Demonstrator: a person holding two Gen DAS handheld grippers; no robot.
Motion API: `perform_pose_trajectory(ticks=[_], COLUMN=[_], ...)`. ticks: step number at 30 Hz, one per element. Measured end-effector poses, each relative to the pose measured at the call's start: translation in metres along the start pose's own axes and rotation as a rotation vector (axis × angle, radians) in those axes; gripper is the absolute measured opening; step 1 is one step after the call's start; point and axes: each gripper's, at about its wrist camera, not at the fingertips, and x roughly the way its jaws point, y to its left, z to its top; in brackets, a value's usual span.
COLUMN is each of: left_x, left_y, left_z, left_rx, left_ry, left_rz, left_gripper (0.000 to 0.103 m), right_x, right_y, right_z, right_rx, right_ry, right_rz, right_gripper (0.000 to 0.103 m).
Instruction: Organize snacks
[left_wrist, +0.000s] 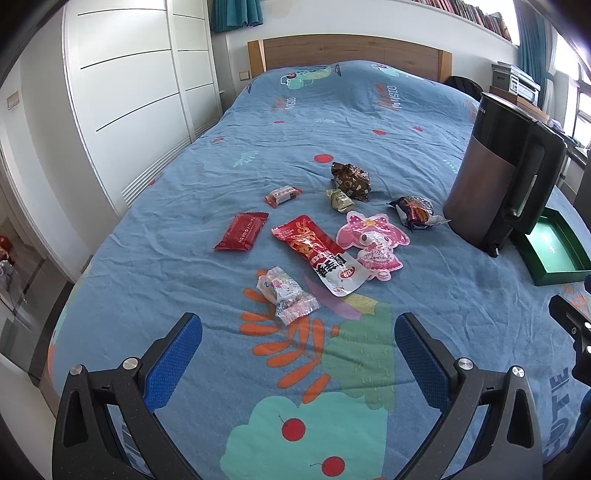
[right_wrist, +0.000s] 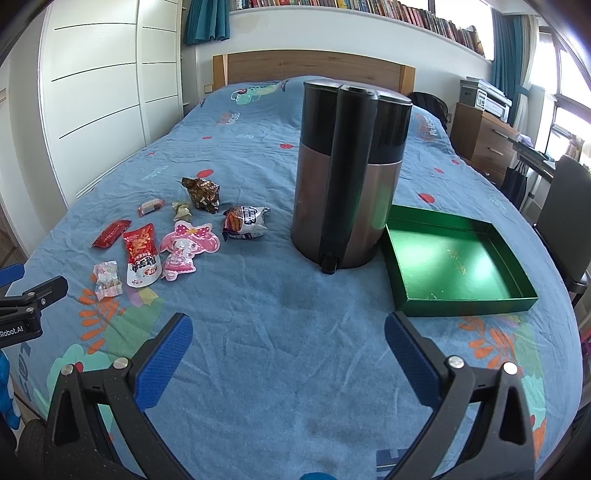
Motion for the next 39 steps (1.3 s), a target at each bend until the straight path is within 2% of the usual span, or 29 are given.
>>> perform_pose_trajectory(ticks=[35, 39], left_x=[0.015, 0.020], left_y=[-0.004, 0.001], left_z=[-0.003, -0.006], left_rx=[0.013, 0.039], left_ry=[0.047, 0.059], left_rz=[-0.011, -0.014], left_gripper=[0.102, 0.102], right_x=[0.011, 0.013], right_y=[-0.002, -0.001], right_z=[-0.006, -0.005], right_rx=[0.018, 0.016], right_ry=[0.032, 0.043], right_rz=[0.019, 0.030], right_gripper=[0.103, 0.103])
